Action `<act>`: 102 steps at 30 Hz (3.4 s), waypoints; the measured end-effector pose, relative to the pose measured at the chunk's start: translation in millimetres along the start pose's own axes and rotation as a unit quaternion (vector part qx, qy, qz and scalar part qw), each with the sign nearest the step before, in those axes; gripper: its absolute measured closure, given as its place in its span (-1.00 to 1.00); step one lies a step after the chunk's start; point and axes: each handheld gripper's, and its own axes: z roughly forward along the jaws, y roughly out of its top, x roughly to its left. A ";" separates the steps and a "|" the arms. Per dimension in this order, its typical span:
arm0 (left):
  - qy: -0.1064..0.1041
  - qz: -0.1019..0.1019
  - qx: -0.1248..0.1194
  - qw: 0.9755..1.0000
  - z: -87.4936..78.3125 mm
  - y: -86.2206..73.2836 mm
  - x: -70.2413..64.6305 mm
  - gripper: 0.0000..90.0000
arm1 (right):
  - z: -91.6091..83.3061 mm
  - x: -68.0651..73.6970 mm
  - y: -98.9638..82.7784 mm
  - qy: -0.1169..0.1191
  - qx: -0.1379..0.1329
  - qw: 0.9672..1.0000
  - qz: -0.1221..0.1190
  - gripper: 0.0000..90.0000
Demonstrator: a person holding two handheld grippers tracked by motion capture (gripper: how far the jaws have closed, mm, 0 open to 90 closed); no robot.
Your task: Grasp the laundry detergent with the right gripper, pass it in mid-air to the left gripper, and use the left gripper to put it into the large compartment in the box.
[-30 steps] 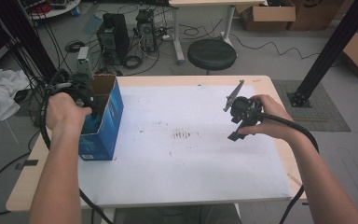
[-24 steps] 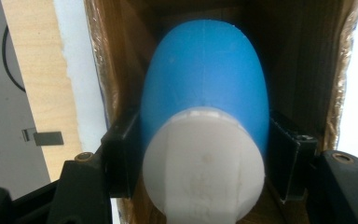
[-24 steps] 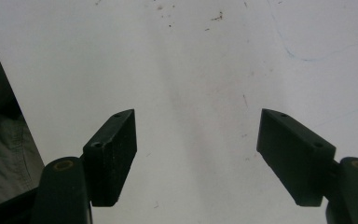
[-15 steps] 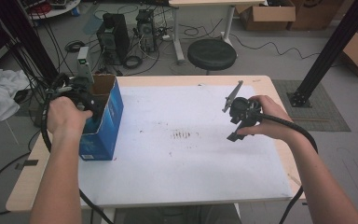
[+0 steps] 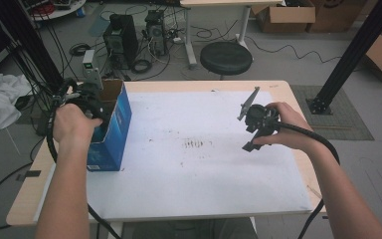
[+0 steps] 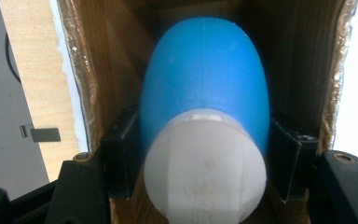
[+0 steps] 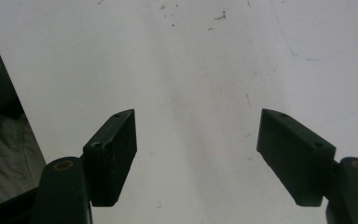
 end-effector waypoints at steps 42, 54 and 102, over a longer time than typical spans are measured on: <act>-0.009 0.006 -0.006 1.000 -5.9 -2.4 2.9 -0.51 | -0.2 -3.5 -2.4 0.002 0.003 1.000 0.005 -0.38; -0.011 0.027 -0.034 0.999 -27.4 -6.3 3.0 -0.66 | -0.7 -5.5 -1.1 0.005 0.001 1.000 0.012 -0.39; -0.115 0.347 -0.133 0.921 -40.9 -22.6 -179.8 -1.00 | -33.3 1.2 -0.5 0.014 -0.043 0.999 0.013 -0.55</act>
